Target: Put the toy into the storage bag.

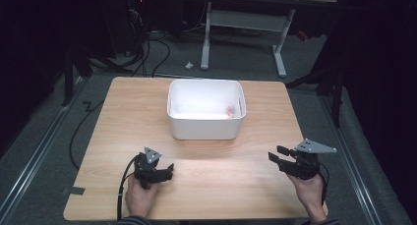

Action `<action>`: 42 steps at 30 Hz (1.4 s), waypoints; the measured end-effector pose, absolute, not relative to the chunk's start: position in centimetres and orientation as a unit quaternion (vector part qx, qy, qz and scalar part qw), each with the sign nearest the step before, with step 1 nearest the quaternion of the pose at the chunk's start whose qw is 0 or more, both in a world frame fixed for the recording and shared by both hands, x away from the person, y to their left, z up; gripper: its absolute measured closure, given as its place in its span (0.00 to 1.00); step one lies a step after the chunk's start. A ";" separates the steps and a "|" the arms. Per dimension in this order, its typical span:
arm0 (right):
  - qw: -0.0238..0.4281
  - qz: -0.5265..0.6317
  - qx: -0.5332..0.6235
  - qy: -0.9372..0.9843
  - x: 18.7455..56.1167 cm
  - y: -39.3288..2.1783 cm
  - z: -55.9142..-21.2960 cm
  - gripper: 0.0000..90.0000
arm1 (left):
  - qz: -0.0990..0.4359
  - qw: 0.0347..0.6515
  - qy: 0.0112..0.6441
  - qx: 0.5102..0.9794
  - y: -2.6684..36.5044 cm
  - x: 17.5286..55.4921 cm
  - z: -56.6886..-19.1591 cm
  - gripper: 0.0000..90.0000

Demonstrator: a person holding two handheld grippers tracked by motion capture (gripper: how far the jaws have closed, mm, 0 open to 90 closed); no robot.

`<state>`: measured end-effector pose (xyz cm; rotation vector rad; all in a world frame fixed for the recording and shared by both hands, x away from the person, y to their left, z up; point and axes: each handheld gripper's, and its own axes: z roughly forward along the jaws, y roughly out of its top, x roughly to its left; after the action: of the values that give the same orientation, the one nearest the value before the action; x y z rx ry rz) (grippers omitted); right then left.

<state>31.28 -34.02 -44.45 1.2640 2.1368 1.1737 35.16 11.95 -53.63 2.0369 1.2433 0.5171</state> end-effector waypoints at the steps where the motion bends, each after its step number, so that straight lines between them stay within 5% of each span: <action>1: 0.196 0.419 0.453 0.762 31.3 -34.0 -44.6 0.58 | 0.199 0.343 0.478 0.784 12.0 35.2 -53.6 0.17; 42: 0.180 0.338 0.495 0.780 33.5 -34.3 -51.1 0.49 | 0.199 0.343 0.478 0.784 11.9 35.2 -53.6 0.17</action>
<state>33.47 -34.31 -51.13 1.3983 2.2043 0.9544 35.16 11.95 -53.63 2.0368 1.2434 0.5171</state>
